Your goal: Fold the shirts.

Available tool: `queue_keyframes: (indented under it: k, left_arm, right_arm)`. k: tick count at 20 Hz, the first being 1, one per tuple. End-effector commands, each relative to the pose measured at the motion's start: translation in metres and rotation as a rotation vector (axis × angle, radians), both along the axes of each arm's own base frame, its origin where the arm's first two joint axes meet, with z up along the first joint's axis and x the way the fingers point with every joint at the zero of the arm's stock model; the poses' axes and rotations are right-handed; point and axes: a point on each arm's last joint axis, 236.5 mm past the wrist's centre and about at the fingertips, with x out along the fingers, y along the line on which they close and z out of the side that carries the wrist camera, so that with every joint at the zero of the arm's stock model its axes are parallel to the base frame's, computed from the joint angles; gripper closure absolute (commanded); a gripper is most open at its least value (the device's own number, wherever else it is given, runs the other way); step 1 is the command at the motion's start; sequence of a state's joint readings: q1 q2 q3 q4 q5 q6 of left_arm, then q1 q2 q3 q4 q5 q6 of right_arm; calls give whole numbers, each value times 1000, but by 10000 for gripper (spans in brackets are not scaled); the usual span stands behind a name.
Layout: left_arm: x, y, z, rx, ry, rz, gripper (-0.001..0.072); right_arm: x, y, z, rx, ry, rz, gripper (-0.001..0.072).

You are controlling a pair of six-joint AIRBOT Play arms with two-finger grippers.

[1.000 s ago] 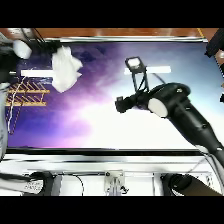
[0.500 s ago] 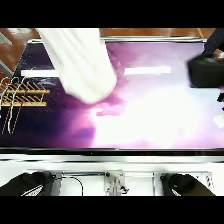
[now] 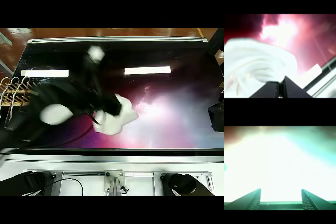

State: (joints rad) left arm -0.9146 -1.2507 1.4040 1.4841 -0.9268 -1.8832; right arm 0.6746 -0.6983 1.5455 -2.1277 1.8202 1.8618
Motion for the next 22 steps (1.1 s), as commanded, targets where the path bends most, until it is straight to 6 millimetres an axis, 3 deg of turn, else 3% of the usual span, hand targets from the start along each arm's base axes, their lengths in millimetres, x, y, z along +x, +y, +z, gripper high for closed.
queue_keyframes:
  k: [1, 3, 4, 6, 8, 9, 10, 13, 14, 16, 20, 22]
  left_arm:
    - [-45, -20, -93, 128, 149, -61, 670]
    - [-57, -27, -122, 152, 230, -67, 666]
    - [-60, -28, -124, 142, 260, -62, 621]
    - [-52, -17, -112, 140, 251, -61, 616]
    - [-31, 13, -88, 170, 199, -72, 614]
    - [-19, 34, -76, 186, 183, -51, 605]
    - [-6, 60, -65, 191, 180, -10, -12]
    - [19, 124, -57, 193, 278, 134, -13]
    - [16, 133, -59, 198, 310, 112, -13]
    - [7, 141, -67, 206, 370, 85, -13]
    - [-37, 179, -137, 353, 533, 52, 45]
    - [-58, 172, -168, 241, 657, 102, 27]
  right_arm:
    - [-5, -3, -10, -31, 46, 5, 93]
    - [-4, -3, -9, -31, 37, 4, 93]
    - [-3, -2, -7, -30, 29, 6, 94]
    - [1, -6, -3, -41, 5, -8, 93]
    - [9, -8, 3, -51, -38, -15, 95]
    - [13, -7, 3, -56, -49, -11, 137]
    - [17, -4, 0, -63, -53, -2, 221]
    - [30, 9, -23, -95, -35, 41, 192]
    - [37, 15, -33, -99, -32, 52, 147]
    - [46, 28, -55, -74, -27, 49, 135]
    - [61, 71, -111, 141, 84, 67, 138]
    - [75, 87, -136, 270, 189, 87, 137]
